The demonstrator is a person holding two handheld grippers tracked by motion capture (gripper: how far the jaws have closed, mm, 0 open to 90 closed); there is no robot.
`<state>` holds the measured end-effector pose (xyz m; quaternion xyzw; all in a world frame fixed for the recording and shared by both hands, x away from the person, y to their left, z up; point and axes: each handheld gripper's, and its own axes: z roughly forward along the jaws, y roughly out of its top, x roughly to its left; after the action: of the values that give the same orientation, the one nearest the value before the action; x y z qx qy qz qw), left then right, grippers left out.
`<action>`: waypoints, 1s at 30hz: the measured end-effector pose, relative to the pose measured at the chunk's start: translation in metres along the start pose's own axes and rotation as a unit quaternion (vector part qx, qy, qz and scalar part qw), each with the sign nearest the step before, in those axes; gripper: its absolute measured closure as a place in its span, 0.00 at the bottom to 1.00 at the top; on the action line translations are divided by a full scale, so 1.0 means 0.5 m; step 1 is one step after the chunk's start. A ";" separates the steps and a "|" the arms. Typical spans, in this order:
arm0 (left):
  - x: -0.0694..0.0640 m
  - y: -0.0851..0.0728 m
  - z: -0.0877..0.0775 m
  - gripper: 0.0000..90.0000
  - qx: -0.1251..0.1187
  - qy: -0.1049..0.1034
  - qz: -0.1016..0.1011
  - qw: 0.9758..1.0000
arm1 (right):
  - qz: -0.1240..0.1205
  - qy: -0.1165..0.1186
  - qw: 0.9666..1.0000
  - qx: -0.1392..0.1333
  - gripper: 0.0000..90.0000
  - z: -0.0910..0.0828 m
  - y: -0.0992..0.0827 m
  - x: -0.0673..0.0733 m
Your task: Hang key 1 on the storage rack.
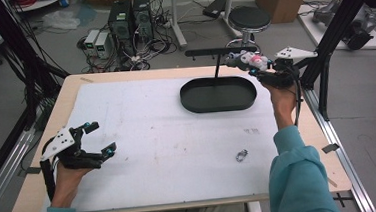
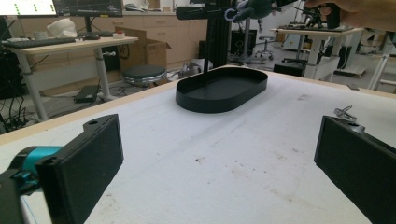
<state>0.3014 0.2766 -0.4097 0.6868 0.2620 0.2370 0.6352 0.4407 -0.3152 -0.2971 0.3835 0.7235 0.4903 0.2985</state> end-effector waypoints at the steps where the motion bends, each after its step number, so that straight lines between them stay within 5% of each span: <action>1: 0.000 -0.001 0.000 0.02 0.003 0.000 0.000 1.000 | -0.002 0.002 1.000 0.002 0.59 0.000 -0.002 0.001; 11: -0.004 -0.005 -0.002 0.02 -0.008 0.007 0.000 1.000 | -0.007 0.008 1.000 0.023 0.59 0.005 -0.031 0.003; 30: -0.008 -0.021 -0.003 0.02 -0.010 0.016 0.003 1.000 | 0.002 0.018 1.000 0.023 0.59 0.064 -0.058 0.001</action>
<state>0.2967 0.2758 -0.4200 0.6774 0.2676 0.2530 0.6368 0.4589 -0.3060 -0.3353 0.3823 0.7392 0.4811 0.2755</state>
